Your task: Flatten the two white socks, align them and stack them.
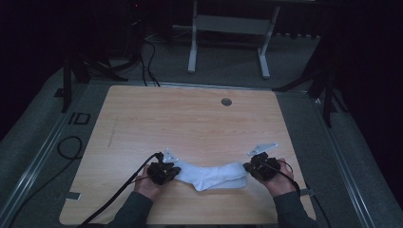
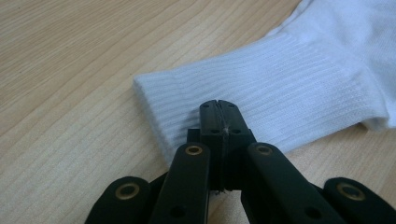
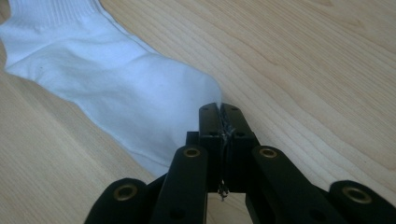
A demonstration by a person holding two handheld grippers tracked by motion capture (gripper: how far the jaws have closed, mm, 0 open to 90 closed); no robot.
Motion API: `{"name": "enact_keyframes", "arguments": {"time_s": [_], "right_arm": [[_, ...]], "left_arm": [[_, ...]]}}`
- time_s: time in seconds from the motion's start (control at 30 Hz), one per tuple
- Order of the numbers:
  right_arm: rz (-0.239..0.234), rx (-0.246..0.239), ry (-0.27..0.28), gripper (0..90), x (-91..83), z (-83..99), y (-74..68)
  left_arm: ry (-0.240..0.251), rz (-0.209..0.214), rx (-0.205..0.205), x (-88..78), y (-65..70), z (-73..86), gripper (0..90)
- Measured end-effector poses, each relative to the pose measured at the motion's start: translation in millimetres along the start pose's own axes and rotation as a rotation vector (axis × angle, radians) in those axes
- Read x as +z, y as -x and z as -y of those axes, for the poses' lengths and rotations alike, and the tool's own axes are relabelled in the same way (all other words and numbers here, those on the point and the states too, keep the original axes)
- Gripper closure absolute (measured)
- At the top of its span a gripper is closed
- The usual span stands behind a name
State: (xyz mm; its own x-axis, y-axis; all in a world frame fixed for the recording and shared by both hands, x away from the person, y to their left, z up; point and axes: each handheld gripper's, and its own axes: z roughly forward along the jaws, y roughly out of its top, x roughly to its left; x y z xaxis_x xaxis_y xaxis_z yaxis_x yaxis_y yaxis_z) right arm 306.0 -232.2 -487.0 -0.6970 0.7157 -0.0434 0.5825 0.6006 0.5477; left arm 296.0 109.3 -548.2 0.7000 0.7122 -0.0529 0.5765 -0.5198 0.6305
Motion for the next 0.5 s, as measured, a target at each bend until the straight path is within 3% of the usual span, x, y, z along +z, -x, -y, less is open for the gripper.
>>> {"name": "enact_keyframes", "arguments": {"time_s": [0.5], "right_arm": [[-0.019, -0.006, -0.008, 87.9, 11.4, 3.7, -2.8]], "left_arm": [[-0.001, 0.0, -0.007, -0.3, 0.6, 0.4, 90.0]]}}
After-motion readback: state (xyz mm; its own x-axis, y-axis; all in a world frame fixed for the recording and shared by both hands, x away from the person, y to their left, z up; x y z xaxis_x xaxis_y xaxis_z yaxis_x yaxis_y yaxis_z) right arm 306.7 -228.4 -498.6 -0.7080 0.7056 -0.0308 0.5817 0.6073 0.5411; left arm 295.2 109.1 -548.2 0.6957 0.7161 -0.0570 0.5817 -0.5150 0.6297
